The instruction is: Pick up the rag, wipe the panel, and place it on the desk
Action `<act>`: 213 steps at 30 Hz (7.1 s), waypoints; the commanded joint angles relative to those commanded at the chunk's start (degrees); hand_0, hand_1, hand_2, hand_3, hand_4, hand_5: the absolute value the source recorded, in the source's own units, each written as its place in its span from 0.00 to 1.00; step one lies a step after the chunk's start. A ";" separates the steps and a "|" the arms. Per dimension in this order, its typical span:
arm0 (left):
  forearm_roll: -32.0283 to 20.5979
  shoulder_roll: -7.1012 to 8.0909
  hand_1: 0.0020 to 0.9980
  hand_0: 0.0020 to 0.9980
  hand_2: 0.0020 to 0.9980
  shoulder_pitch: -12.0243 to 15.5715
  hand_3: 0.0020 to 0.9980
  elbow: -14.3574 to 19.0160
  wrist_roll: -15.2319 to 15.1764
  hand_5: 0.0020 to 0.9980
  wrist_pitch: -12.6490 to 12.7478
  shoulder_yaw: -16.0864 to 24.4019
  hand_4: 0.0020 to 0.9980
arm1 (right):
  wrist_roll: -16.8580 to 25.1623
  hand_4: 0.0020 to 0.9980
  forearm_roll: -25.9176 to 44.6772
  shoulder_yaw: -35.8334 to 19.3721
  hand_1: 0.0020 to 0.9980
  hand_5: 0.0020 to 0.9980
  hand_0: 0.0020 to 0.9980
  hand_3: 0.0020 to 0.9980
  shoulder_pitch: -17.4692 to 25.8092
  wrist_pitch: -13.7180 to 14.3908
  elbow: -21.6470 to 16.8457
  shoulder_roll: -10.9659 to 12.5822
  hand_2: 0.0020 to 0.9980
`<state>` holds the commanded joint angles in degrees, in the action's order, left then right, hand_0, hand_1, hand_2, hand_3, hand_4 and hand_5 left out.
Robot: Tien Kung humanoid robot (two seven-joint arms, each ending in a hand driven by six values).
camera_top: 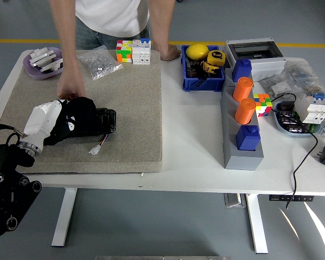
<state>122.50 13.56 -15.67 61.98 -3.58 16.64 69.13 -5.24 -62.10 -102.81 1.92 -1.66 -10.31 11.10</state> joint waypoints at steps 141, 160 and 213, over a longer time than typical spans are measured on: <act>-1.68 -1.14 0.85 0.73 0.83 -0.90 0.74 -20.81 -5.83 0.13 3.14 25.58 0.84 | 0.74 1.00 -1.75 -1.35 0.64 0.55 0.77 0.61 -0.44 -0.27 0.00 -0.73 0.68; -8.12 1.13 0.85 0.74 0.83 5.77 0.80 -6.60 -6.24 0.22 -0.22 24.86 0.91 | 0.56 1.00 -2.39 -2.52 0.64 0.55 0.77 0.61 -0.20 -0.08 0.00 -0.64 0.68; -18.62 1.10 0.84 0.74 0.81 14.37 0.73 2.60 -8.09 0.26 -1.80 27.85 0.85 | -1.99 1.00 -0.89 4.26 0.64 0.54 0.77 0.61 -0.57 1.34 0.00 -1.19 0.68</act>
<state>103.88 14.66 -1.30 64.58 -11.67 14.84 96.98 -7.22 -62.99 -98.55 1.34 -0.32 -10.31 9.91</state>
